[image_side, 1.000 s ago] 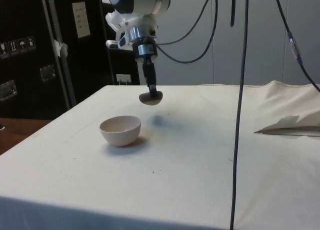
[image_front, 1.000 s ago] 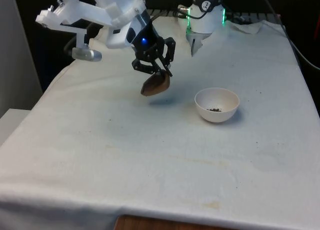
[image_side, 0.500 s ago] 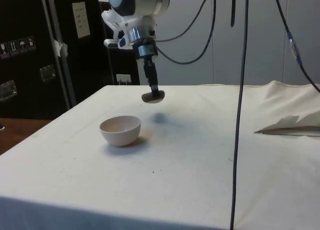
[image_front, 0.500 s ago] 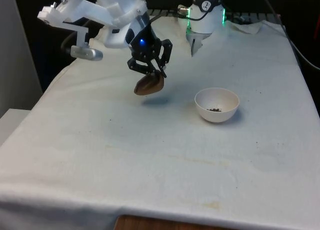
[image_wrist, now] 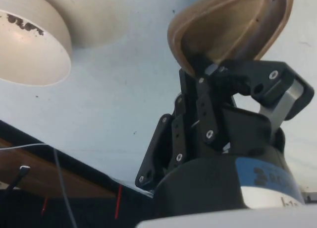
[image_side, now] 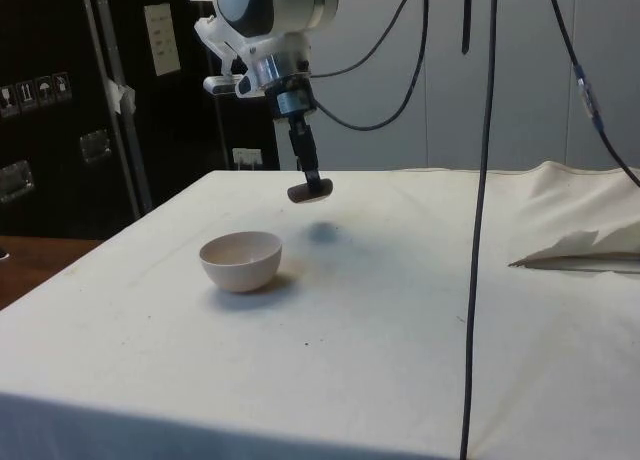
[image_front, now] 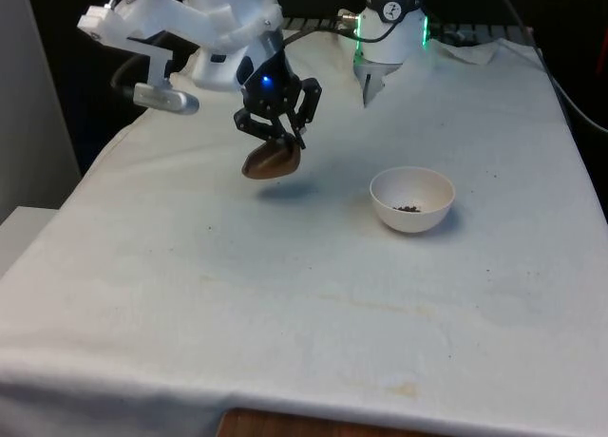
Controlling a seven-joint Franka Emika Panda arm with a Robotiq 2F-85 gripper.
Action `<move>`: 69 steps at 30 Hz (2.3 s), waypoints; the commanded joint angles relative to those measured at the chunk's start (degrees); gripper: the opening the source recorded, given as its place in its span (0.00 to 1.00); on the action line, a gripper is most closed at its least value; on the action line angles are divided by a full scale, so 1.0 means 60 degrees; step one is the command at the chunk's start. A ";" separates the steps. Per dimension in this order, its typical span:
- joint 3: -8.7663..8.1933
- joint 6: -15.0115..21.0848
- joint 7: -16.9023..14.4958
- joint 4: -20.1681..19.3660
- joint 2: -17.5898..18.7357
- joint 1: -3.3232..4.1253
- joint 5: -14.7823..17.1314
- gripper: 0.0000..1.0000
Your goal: Pour the coffee beans from the cup into the bowl.
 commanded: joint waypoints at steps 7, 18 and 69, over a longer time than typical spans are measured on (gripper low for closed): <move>-0.0048 0.0306 0.0420 -0.0029 0.0010 0.0105 -0.0554 0.01; 0.0086 0.0573 0.0898 -0.0048 0.0105 0.0095 -0.1098 0.01; 0.0525 0.2626 0.0535 -0.0783 0.0115 -0.0019 -0.0535 0.01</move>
